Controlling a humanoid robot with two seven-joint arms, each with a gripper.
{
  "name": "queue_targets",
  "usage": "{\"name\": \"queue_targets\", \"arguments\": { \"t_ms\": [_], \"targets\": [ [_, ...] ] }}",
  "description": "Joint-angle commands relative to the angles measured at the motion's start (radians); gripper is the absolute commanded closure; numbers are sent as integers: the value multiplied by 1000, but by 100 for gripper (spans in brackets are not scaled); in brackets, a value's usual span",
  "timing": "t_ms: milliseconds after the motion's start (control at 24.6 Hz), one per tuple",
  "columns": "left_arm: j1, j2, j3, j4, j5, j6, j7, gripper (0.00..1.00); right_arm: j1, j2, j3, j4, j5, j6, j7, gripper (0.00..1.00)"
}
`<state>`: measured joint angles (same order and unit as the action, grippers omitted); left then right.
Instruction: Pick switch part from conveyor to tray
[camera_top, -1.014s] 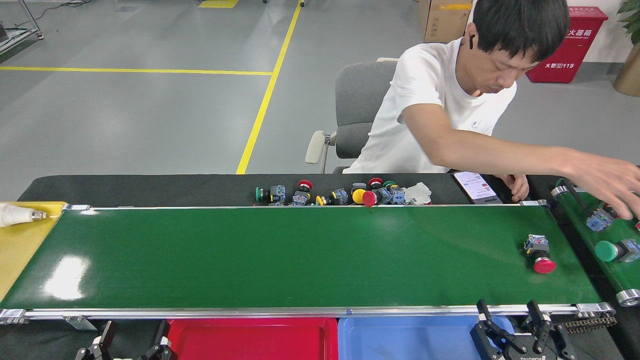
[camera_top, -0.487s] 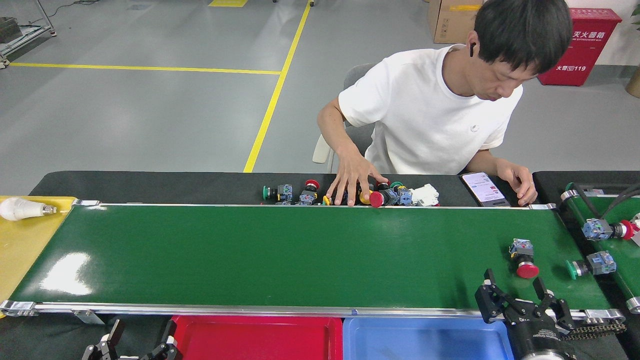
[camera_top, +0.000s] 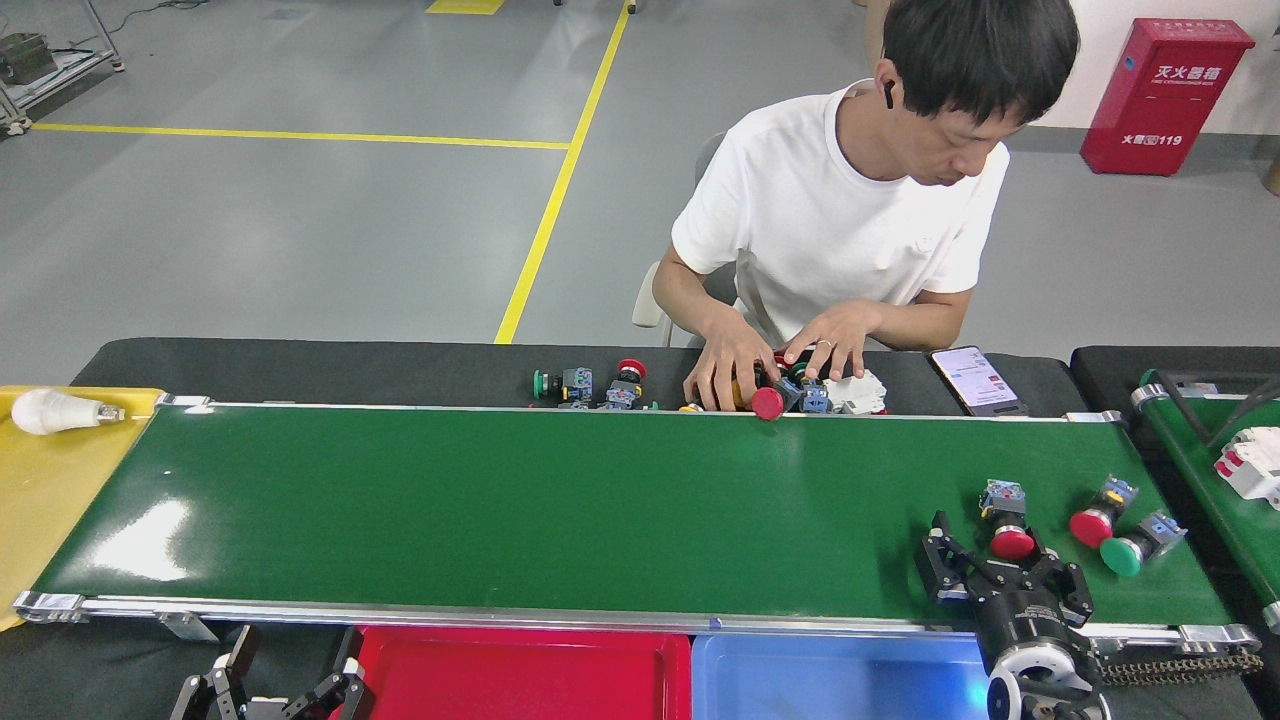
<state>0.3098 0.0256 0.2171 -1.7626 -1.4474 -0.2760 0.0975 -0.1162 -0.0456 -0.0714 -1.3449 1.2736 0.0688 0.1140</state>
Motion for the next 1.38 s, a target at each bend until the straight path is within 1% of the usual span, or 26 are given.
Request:
{"name": "queue_targets", "arguments": {
  "t_ms": [0,41,122,325,406,528,568,649,730,812,974,1014,1055,1096,1136,1339],
  "targets": [
    [-8,10,1,-12,-4,-3,1,0,-28,-3,-1,-7,-7,2,0,74],
    [-8,10,-1,-12,-4,-5,1,0,-30,-5,-1,-8,-7,-3,0,88],
    [-9,11,-1,-11,-4,-6,1,0,-34,-8,1,-8,-7,-4,3,99],
    [0,8,1,-11,-2,-8,1,0,-37,-7,24,-19,-5,-6,6,99],
    [5,4,1,-12,-4,-8,1,0,-48,-5,44,-42,-5,-6,10,99],
    [6,0,2,-12,-2,-5,1,0,-20,-2,79,-152,-7,-17,36,99],
    [6,0,1,-12,-2,-3,1,0,4,1,104,-201,-7,-35,38,99],
    [9,-1,2,-12,-2,-3,1,0,73,20,183,-301,-17,-101,39,99],
    [17,-1,4,-12,-2,-2,1,0,124,33,265,-364,-19,-187,39,98],
    [20,-1,5,-12,-2,-2,1,0,165,35,326,-390,-20,-297,41,98],
    [25,-3,4,-12,-2,-2,1,0,239,29,413,-387,-20,-561,67,95],
    [25,-3,4,-12,-2,-2,1,0,251,26,420,-382,-20,-600,70,89],
    [25,-3,2,-12,-2,-2,1,0,254,29,427,-369,-19,-643,73,63],
    [25,-3,2,-12,-2,-2,1,0,254,35,440,-352,-17,-658,75,24],
    [25,-3,2,-12,-2,-3,1,0,253,35,446,-347,-20,-666,78,0],
    [23,-3,1,-12,-2,-3,1,0,217,39,446,-343,-20,-662,76,0]
  ]
}}
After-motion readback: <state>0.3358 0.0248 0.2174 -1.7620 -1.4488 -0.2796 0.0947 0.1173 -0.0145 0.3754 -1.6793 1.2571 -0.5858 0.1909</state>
